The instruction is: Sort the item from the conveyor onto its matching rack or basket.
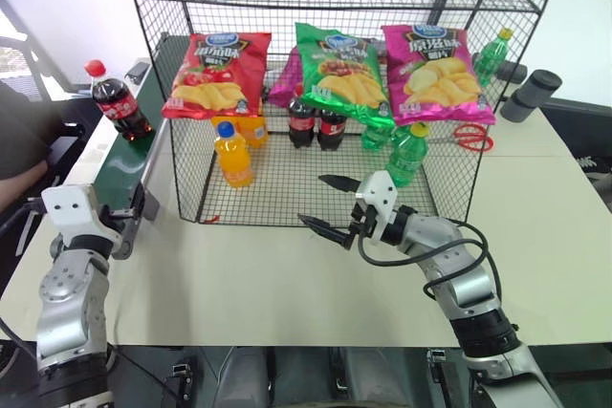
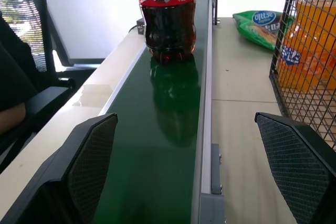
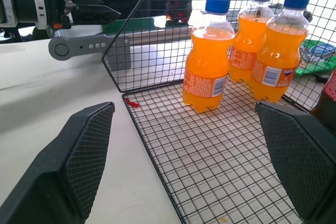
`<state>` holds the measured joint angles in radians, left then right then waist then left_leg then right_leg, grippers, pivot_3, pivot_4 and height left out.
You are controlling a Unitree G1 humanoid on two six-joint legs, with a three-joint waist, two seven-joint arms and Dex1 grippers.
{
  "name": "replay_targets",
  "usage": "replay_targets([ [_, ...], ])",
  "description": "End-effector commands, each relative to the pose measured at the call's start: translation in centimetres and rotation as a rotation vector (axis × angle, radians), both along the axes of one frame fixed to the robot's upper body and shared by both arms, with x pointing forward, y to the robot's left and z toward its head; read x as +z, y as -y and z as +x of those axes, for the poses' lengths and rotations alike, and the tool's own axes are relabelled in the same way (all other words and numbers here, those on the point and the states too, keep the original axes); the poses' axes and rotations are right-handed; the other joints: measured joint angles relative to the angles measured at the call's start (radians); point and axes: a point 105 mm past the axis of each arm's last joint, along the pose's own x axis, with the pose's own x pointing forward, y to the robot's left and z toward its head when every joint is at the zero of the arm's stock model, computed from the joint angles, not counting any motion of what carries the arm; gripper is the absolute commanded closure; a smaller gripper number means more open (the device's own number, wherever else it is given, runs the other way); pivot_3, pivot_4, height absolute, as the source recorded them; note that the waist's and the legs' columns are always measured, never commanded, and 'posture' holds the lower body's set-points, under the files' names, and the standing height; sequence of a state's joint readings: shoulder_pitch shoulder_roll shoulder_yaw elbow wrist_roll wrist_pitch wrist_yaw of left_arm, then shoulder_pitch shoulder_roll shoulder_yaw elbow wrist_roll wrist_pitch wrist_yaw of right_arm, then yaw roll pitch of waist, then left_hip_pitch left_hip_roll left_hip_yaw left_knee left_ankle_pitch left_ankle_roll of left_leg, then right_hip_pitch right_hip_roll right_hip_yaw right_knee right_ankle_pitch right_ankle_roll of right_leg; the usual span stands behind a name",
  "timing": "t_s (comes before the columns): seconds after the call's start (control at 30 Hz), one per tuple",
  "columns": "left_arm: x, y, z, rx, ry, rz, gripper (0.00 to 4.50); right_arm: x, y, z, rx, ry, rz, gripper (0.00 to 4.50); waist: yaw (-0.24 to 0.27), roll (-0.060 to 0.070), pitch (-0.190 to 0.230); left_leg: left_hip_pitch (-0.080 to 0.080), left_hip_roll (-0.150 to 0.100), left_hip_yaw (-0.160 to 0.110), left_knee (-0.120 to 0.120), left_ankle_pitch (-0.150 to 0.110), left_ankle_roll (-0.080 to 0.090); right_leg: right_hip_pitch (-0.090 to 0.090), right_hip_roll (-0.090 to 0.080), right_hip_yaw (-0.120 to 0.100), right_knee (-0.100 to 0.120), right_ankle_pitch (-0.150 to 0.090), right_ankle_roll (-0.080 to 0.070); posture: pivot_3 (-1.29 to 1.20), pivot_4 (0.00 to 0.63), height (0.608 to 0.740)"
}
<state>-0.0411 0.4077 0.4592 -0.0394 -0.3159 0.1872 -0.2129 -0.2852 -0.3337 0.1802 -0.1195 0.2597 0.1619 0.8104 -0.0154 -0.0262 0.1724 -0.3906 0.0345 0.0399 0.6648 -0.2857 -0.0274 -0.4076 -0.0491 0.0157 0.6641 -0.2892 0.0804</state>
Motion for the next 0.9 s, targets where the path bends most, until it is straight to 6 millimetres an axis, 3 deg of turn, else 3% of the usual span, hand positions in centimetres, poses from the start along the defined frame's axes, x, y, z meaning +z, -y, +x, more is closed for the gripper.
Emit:
replay_targets([
  [0.03,1.5,-0.8,-0.5,0.027,0.052,0.029,0.00,1.2,-0.2,-0.1,0.012,0.047,0.031,0.03,0.000,0.000,0.000,0.000,0.000,0.000,0.000,0.000,0.000,0.000,0.000,0.000,0.000,0.000,0.000,0.00,0.150,0.734],
  [0.5,2.3,-2.6,-0.9,0.111,0.118,-0.012,0.00,1.5,-0.3,-0.3,0.023,0.058,0.036,0.03,0.000,0.000,0.000,0.000,0.000,0.000,0.000,0.000,0.000,0.000,0.000,0.000,0.000,0.000,0.000,0.00,0.150,0.734],
  [0.7,2.3,-2.7,-0.8,0.110,0.119,-0.011,0.00,3.2,-0.9,-1.6,0.120,0.052,0.109,0.03,0.000,0.000,0.000,0.000,0.000,0.000,0.000,0.000,0.000,0.000,0.000,0.000,0.000,0.000,0.000,0.00,0.150,0.734],
  [0.9,2.2,-2.8,-0.7,0.111,0.117,-0.010,0.00,2.8,-1.0,-2.0,0.131,0.037,0.086,0.03,0.000,0.000,0.000,0.000,0.000,0.000,0.000,0.000,0.000,0.000,-0.001,0.000,0.000,0.000,0.000,0.00,0.150,0.734],
])
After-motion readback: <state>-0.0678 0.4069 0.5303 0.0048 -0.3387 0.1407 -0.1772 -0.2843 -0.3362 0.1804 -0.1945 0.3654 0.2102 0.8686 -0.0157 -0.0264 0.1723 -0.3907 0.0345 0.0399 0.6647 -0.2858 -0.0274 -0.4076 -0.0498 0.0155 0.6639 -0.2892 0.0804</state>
